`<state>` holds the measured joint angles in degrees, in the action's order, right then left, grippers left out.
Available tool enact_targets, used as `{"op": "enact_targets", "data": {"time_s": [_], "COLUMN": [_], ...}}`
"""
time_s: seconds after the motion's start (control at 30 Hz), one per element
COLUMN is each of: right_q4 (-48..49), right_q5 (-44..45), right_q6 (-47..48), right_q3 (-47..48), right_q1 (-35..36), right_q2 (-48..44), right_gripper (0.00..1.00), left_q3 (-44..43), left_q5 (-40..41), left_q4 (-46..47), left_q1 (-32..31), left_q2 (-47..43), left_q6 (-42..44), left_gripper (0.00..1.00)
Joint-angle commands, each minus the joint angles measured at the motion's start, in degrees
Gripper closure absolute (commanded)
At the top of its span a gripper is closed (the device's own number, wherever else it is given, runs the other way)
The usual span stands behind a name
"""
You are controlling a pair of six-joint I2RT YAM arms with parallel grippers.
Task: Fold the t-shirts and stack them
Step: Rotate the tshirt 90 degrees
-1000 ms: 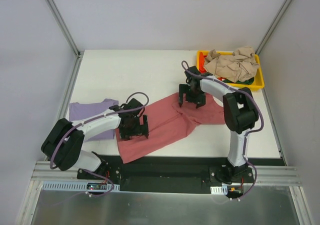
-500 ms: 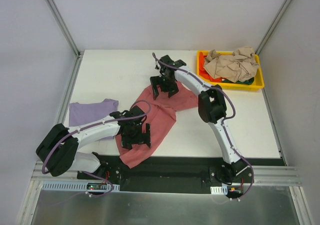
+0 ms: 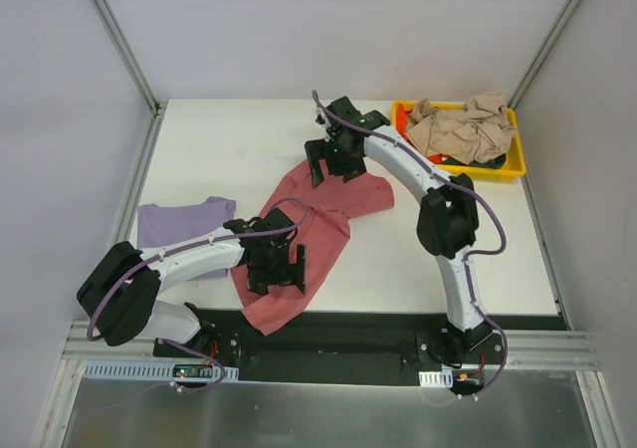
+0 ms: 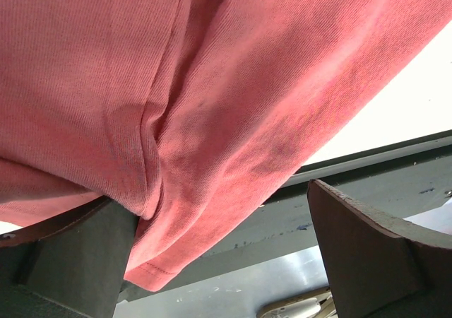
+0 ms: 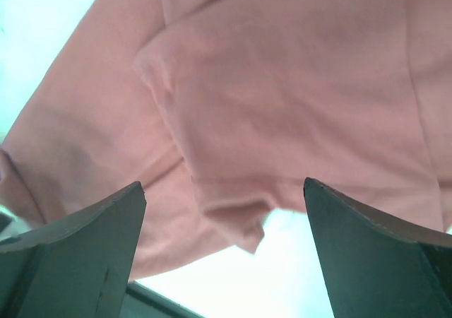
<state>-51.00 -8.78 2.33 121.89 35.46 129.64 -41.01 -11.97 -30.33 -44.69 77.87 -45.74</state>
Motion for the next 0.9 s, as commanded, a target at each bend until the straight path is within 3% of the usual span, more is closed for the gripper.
{"op": "enact_targets", "data": {"time_s": [0.0,0.13,0.43,0.53,0.73,0.87], "right_q4": [0.3,0.4,-3.8,-7.2,-17.5,-9.6], "right_q5": [-1.3,-2.3,-6.4,-7.2,-6.1,-9.1], "right_q6": [-5.2,-4.3,-2.9,-2.8,-3.6,-6.0], "right_q3": [-9.9,-13.4,-5.6,-0.9,24.2,19.0], "right_q1": [-3.1,-3.9,-5.8,-7.8,-11.8,-13.8], "right_q2": [-9.8,-8.1,2.3,6.7,19.9,15.7], "right_gripper": [0.04,0.04,0.04,0.04,0.04,0.04], "left_q3": [-1.4,-2.0,-4.7,-6.1,-9.3,-11.9], "left_q5": [0.8,2.2,10.6,11.1,11.0,11.5], "left_q4": [0.2,-0.4,-5.4,-6.1,-6.1,-6.1], "left_q1": [-0.5,-0.6,-0.3,0.6,3.4,4.3], "left_q2": [-1.8,-2.5,-5.8,-4.0,-1.1,-0.8], "left_q6": [1.5,3.0,4.1,4.9,7.3,8.6], "left_gripper": [0.01,0.01,0.01,0.01,0.01,0.01]}}
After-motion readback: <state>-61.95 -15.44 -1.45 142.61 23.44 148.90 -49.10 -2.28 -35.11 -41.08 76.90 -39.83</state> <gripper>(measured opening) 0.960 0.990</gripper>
